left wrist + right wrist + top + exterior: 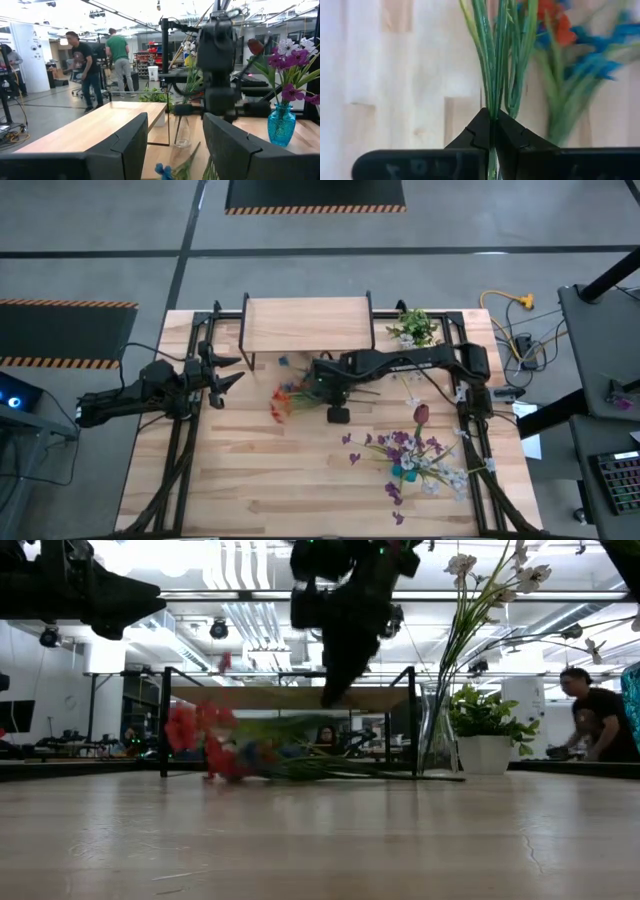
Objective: Pick and place flowers into a vace then onto a shelf
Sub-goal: Put the orange flowers into the transparent flower vase
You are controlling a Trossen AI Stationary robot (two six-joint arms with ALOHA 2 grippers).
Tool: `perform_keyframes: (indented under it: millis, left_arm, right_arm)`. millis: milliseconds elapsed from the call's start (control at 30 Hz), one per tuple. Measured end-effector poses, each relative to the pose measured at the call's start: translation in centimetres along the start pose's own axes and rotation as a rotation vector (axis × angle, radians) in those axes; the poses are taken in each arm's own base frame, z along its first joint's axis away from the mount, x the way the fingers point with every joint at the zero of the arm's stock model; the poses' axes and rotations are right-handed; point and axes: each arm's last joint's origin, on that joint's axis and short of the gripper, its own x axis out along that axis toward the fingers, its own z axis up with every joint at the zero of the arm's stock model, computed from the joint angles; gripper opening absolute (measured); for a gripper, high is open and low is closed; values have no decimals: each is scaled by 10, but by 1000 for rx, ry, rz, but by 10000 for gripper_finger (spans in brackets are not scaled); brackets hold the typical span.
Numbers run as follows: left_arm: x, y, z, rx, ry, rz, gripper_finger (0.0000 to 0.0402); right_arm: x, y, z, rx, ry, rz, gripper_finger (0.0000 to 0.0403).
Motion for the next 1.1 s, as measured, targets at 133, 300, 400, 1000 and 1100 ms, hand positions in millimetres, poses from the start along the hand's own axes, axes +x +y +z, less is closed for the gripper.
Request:
perform_keyframes:
  millis: [133,300,400,1000,1100]
  left_arm:
    - [0,0,0,1,5,0,175]
    - [0,0,-1,1,7,0,175]
    - [0,0,-1,1,7,0,175]
    - [0,0,-1,1,7,-1,175]
    - [0,0,-1,1,7,0,175]
  right_arm:
    - [-29,3,2,12,-75,4,9]
    - [-64,7,3,29,-178,5,9]
    - [-82,9,5,27,-253,6,9]
    - [-158,18,-1,52,-525,18,9]
    - [-170,19,-1,40,-589,-34,9]
